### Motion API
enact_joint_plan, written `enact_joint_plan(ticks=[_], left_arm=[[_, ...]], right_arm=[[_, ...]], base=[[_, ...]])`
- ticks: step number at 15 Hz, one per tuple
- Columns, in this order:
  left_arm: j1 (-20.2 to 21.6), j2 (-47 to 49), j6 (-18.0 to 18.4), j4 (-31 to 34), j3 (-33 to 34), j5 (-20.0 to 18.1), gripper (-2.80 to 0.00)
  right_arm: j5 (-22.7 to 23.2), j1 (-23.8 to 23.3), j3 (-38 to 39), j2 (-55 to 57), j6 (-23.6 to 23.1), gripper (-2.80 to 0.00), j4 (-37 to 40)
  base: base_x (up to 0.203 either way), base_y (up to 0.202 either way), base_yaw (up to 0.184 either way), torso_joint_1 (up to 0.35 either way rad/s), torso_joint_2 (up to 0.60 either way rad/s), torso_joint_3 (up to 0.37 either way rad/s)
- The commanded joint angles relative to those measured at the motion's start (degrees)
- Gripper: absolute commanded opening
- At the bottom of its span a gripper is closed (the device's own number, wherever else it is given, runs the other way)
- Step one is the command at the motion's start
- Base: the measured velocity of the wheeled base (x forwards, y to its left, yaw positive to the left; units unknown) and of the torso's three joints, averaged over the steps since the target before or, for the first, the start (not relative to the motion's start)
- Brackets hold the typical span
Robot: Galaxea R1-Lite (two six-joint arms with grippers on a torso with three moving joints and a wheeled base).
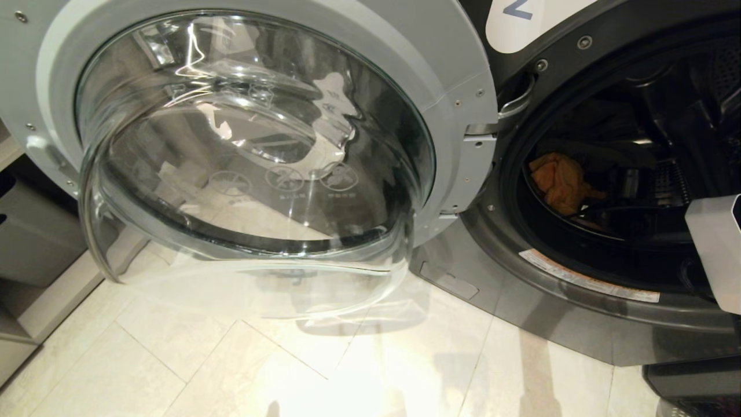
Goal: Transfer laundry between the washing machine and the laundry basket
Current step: Pick a cloth and place it into the basket
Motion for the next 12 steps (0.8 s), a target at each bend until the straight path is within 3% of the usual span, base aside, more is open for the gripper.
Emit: enact_joint_plan(ticks=[1, 12], left_arm=[[0.02, 0.08, -0.03, -0.05, 2.29, -0.02, -2.80], [0.02, 0.08, -0.03, -0.06, 2.29, -0.02, -2.80]], right_arm=[[-0.07, 0.05, 0.01, -0.40, 0.04, -2.80, 0.02], [-0.21, 5.56, 0.13, -8.45, -0.06, -2.80, 0.22]], base=[[0.000, 0.000, 0.000, 0.000, 0.00, 0.000], [0.000, 0.000, 0.000, 0.000, 0.00, 0.000]])
